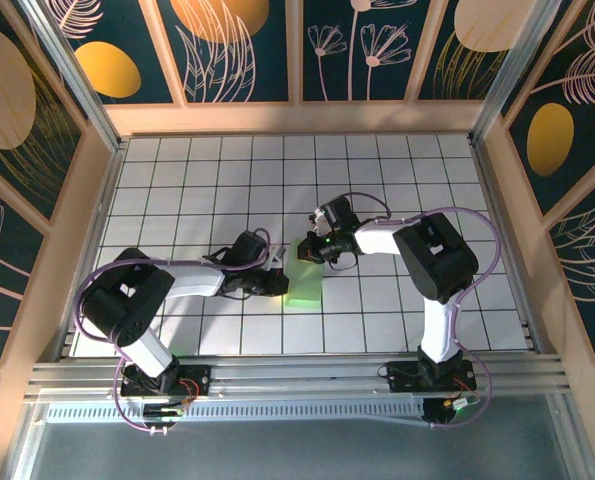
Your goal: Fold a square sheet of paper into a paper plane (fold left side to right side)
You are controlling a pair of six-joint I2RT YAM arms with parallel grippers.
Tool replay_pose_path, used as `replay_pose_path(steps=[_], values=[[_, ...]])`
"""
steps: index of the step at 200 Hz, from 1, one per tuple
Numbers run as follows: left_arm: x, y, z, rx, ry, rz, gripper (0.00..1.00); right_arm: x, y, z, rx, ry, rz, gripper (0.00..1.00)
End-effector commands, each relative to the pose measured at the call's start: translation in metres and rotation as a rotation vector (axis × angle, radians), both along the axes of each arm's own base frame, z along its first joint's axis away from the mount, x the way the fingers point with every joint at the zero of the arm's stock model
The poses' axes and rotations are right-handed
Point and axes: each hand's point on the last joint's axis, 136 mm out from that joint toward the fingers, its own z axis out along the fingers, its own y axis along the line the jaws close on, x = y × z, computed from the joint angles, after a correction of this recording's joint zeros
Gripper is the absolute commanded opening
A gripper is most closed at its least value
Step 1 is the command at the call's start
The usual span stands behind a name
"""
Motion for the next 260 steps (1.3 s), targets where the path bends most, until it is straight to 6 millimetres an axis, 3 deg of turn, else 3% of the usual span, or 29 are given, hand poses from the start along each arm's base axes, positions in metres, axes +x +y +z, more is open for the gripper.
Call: replay_pose_path(steps=[1,24,65,70,85,172,260], values=[[0.016,-0.004,0.029,-0.068,-0.003,0.021,0.0,-0.01,-0.031,-0.041,-0.153,0.066,-0.035,0.0],[0.025,-0.013,0.04,-0.092,-0.022,-0.015,0.0,-0.01,-0.029,-0.041,-0.152,0.065,-0.033,0.0],[0.028,-0.026,0.036,-0.139,-0.004,-0.053,0.0,-0.012,-0.029,-0.042,-0.154,0.066,-0.034,0.0],[0.026,-0.027,0.026,-0.139,0.025,-0.054,0.0,-0.013,-0.028,-0.041,-0.152,0.066,-0.032,0.0],[0.022,-0.03,0.019,-0.155,0.055,-0.06,0.0,-0.013,-0.028,-0.043,-0.156,0.067,-0.033,0.0],[0.0,-0.019,-0.016,-0.07,0.123,-0.081,0.0,-0.014,-0.031,-0.046,-0.174,0.068,-0.035,0.0],[-0.041,-0.002,-0.036,0.031,0.186,-0.12,0.0,-0.014,-0.033,-0.046,-0.187,0.066,-0.034,0.0]])
